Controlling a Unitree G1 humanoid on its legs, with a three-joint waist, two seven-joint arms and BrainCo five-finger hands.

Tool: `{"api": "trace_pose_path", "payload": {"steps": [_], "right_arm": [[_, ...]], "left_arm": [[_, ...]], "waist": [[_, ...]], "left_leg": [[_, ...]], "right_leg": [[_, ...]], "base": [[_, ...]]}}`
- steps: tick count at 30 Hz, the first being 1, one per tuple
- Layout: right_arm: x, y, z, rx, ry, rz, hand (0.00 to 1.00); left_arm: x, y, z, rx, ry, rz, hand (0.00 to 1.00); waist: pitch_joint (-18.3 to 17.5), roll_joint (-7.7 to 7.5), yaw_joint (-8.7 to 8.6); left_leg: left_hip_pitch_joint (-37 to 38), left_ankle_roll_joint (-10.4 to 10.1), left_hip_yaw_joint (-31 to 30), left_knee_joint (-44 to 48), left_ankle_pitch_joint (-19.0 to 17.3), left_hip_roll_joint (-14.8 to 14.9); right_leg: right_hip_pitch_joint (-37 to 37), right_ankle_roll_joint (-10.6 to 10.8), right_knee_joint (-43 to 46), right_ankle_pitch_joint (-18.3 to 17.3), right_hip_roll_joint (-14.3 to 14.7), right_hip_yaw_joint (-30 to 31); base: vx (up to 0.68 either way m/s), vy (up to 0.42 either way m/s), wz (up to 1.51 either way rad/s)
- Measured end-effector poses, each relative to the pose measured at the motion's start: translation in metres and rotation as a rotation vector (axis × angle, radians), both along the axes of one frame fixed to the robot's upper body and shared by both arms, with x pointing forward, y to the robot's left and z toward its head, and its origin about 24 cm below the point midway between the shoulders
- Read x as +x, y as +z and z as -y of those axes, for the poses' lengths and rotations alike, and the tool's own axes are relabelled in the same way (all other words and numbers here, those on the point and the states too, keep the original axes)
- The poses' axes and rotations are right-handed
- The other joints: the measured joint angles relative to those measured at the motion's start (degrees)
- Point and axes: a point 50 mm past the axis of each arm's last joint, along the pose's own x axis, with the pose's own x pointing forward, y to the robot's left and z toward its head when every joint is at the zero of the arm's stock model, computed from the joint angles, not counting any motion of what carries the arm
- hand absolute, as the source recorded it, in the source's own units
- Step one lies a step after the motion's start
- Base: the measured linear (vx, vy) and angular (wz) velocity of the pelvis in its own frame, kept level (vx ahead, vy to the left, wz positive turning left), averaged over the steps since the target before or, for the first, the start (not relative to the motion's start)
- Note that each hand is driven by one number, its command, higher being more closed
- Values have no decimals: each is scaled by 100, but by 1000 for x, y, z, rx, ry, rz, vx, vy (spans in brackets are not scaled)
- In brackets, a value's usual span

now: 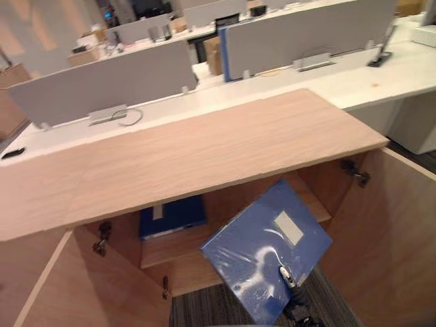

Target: Walk over to the cabinet, pick up the folder, carry it to the office cabinet, place the folder inside the office cabinet, then close the office cabinet door

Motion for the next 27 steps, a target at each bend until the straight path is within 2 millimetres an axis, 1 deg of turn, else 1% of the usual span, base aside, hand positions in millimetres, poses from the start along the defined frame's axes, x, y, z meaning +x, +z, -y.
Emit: {"api": "trace_pose_path", "payload": {"steps": [1,2,3,4,5,6,7,8,9,10,11,12,13,14,15,16,17,18,19,21,22,23,24,25,27], "right_arm": [[3,-1,6,-8,-31,-5,100],[9,-1,19,-27,-102,-7,100],[12,1,32,-35,-189,-3,100],[12,1,39,-42,-227,-1,100],[14,5,51,-58,-293,14,100],[21,10,60,-73,-324,43,100],[28,15,65,-88,-338,68,100],[34,19,68,-97,-345,89,100],[49,31,73,-112,-360,147,100],[54,37,75,-115,-369,174,100],[64,47,76,-116,-374,222,100],[81,64,77,-123,-373,294,100],[101,87,76,-127,-368,389,100],[114,102,75,-131,-365,450,100],[139,132,71,-139,-364,544,100],[157,153,70,-139,-366,579,100],[165,162,69,-137,-368,596,100],[180,181,66,-127,-371,638,100],[186,190,64,-120,-372,654,100],[209,223,51,-96,-347,707,100],[215,231,48,-98,-333,722,100],[226,249,44,-105,-308,760,100],[234,267,44,-113,-304,791,100],[237,274,45,-117,-305,803,100],[248,304,49,-121,-313,847,100]], "left_arm": [[-1,0,-1,8,2,-7,0],[-6,0,-3,18,5,-25,0],[-12,0,-2,20,1,-48,0],[-15,0,-2,22,-1,-58,0],[-18,0,1,19,-9,-74,0],[-19,0,2,17,-9,-74,0],[-18,-1,3,15,-23,-76,0],[-18,-1,5,12,-34,-77,0],[-15,-1,7,8,-58,-74,0],[-13,-2,9,7,-76,-73,0],[-12,-2,10,7,-107,-73,0],[-11,-2,12,8,-159,-77,0],[-7,-2,14,11,-202,-72,0],[-4,-1,14,16,-222,-62,0],[4,-1,13,26,-249,-39,0],[9,0,12,37,-265,-21,0],[12,1,11,42,-266,-8,0],[15,1,12,41,-273,5,0],[16,1,14,38,-280,7,0],[19,2,15,31,-276,22,0],[20,2,15,30,-282,26,0],[23,2,15,29,-295,39,0],[27,2,15,27,-303,49,0],[28,2,15,27,-307,51,0],[32,2,16,17,-294,65,0]], "waist": [[13,-28,30],[39,-58,63],[57,-49,63],[93,-38,59],[203,-29,62],[411,-29,45],[538,-29,30],[619,-33,30],[841,-33,-18],[932,-27,-32],[1072,-26,-30],[1212,-16,-37],[1317,-6,-37],[1371,19,-36],[1461,11,-26],[1461,19,35],[1474,20,71],[1563,50,110],[1588,62,123],[1611,62,200],[1611,63,205],[1645,83,216],[1699,93,271],[1704,96,304],[1771,145,391]], "left_leg": [[-97,13,-37,198,-111,-3],[-302,49,-97,688,-395,14],[-523,79,-143,1279,-727,75],[-604,94,-151,1570,-895,127],[-748,141,-158,2104,-1213,254],[-867,183,-160,2600,-1521,360],[-1006,202,-147,2930,-1729,424],[-1106,236,-132,3142,-1856,444],[-1320,325,-66,3601,-2122,444],[-1386,363,-36,3773,-2225,446],[-1477,416,34,4026,-2365,452],[-1627,485,100,4331,-2536,461],[-1807,561,168,4608,-2681,463],[-1911,589,212,4745,-2744,465],[-2174,657,293,5011,-2845,484],[-2496,723,402,5248,-2930,534],[-2635,739,436,5331,-2971,529],[-2785,782,505,5485,-3037,519],[-2844,803,542,5549,-3059,518],[-3071,866,746,5717,-3109,494],[-3156,879,799,5778,-3115,501],[-3350,910,848,5895,-3130,516],[-3520,931,876,6000,-3140,525],[-3608,947,891,6049,-3143,526],[-3875,1018,901,6236,-3162,539]], "right_leg": [[4,20,12,-12,-28,-25],[19,73,59,-44,-78,-58],[72,145,150,-90,-126,-104],[108,187,210,-119,-139,-131],[96,260,459,-215,-175,-136],[-3,306,864,-377,-221,-137],[-162,325,1197,-511,-291,-136],[-286,342,1414,-616,-359,-136],[-540,397,1911,-866,-539,-125],[-636,425,2094,-952,-618,-118],[-766,464,2391,-1072,-738,-82],[-1001,504,2773,-1208,-858,24],[-1256,544,3116,-1325,-1006,62],[-1408,553,3298,-1382,-1077,85],[-1779,567,3631,-1464,-1201,157],[-2216,563,3939,-1526,-1282,276],[-2398,573,4066,-1563,-1328,342],[-2608,596,4257,-1618,-1428,404],[-2721,593,4346,-1625,-1454,468],[-3197,595,4650,-1649,-1589,704],[-3335,595,4744,-1649,-1608,774],[-3607,594,4921,-1650,-1637,876],[-3858,589,5074,-1652,-1646,993],[-3979,576,5152,-1659,-1663,1030],[-4316,558,5440,-1669,-1718,1118]], "base": [[39,30,34],[53,31,21],[71,41,19],[98,78,13],[120,173,-1],[102,198,-11],[62,201,-16],[-5,198,-17],[-12,192,-14],[-22,186,-17],[-27,155,-18],[-54,201,-23],[-77,230,-19],[-109,218,-19],[-126,191,-21],[-113,145,-19],[-83,115,-10],[-46,81,-4],[-35,89,-10],[-9,63,-20],[11,33,-12],[3,19,-4],[0,0,0],[0,0,0],[-25,-19,10]]}}
